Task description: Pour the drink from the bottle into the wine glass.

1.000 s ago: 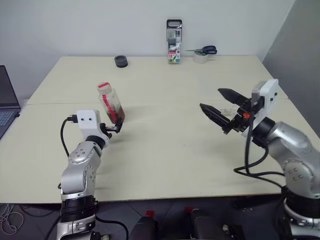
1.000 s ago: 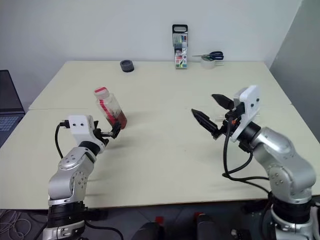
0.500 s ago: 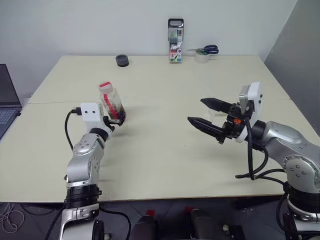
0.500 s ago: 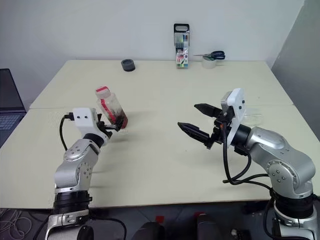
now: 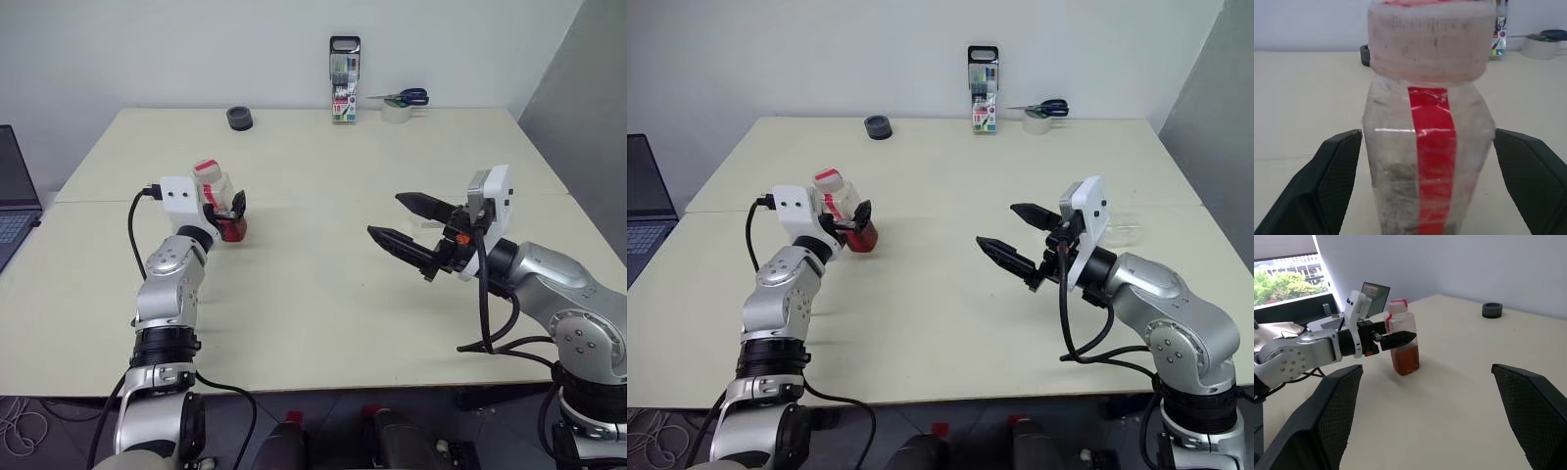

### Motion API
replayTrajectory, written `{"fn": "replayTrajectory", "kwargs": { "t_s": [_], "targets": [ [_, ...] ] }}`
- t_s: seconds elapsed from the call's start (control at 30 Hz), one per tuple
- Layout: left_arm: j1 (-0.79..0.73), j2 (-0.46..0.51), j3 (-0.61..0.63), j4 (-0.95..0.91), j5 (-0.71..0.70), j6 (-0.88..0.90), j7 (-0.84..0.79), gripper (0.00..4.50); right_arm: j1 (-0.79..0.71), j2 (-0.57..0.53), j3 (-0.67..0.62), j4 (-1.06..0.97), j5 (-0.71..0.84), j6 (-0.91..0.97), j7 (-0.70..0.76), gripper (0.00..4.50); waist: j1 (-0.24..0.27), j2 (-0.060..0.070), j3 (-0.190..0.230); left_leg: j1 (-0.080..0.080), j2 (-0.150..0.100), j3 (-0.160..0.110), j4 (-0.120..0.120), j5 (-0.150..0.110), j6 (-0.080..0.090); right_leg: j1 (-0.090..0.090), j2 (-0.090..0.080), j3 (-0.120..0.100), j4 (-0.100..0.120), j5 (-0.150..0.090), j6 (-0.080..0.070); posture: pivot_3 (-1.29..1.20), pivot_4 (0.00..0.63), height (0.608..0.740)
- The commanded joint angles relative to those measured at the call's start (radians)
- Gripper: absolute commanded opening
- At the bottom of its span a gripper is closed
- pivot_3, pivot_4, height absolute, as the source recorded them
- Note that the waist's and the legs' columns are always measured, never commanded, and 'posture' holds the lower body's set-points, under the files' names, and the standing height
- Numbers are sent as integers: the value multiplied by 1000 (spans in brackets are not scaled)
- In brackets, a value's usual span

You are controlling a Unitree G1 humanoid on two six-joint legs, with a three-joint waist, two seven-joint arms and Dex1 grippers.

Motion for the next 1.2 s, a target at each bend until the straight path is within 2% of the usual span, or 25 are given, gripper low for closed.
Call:
{"fn": "replayTrajectory", "kwargs": {
  "t_s": [0.03, 0.37, 0.73, 1.0, 1.1, 1.2],
  "targets": [
    [-42, 21, -9, 52, 22, -75, -23, 4474, 3, -10, -10, -36, -7, -32, -3, 4500, 0, 0, 0, 0, 0, 0, 0, 0, 0, 0, 0, 0, 0, 0, 0, 0, 150, 740],
    [-128, 29, -11, 190, 29, -155, -54, 4474, 34, -2, -8, -65, 7, -33, -42, 4500, -1, 0, 0, -1, 0, 0, 0, 0, 0, -1, 0, 0, 0, 0, 0, 0, 150, 740],
    [-129, 27, -7, 193, 29, -163, -64, 4474, 38, -5, -6, -73, 13, -27, -59, 4500, -1, 0, 0, -1, 0, 0, 0, 0, 0, -1, -1, 0, 0, 0, 0, 0, 150, 740],
    [-82, 21, 3, 125, 18, -141, -50, 4474, 23, -7, -10, -72, 31, -11, -76, 4500, -1, 0, 0, -1, 0, 0, 0, 0, 0, -1, -1, 0, 0, 0, 0, 0, 150, 740],
    [-73, 19, 6, 103, 14, -136, -41, 3949, 41, -18, -13, -74, 33, -11, -71, 4500, -1, 0, 0, -1, 0, 0, 0, 0, 0, -1, -1, 0, 0, 0, 0, 0, 150, 740],
    [-62, 19, 10, 85, 11, -127, -34, 3069, 39, -24, -20, -71, 44, -8, -72, 4500, -1, 0, 0, -1, 0, 0, 0, 0, 0, -1, -1, 0, 0, 0, 0, 0, 150, 740]
  ]
}}
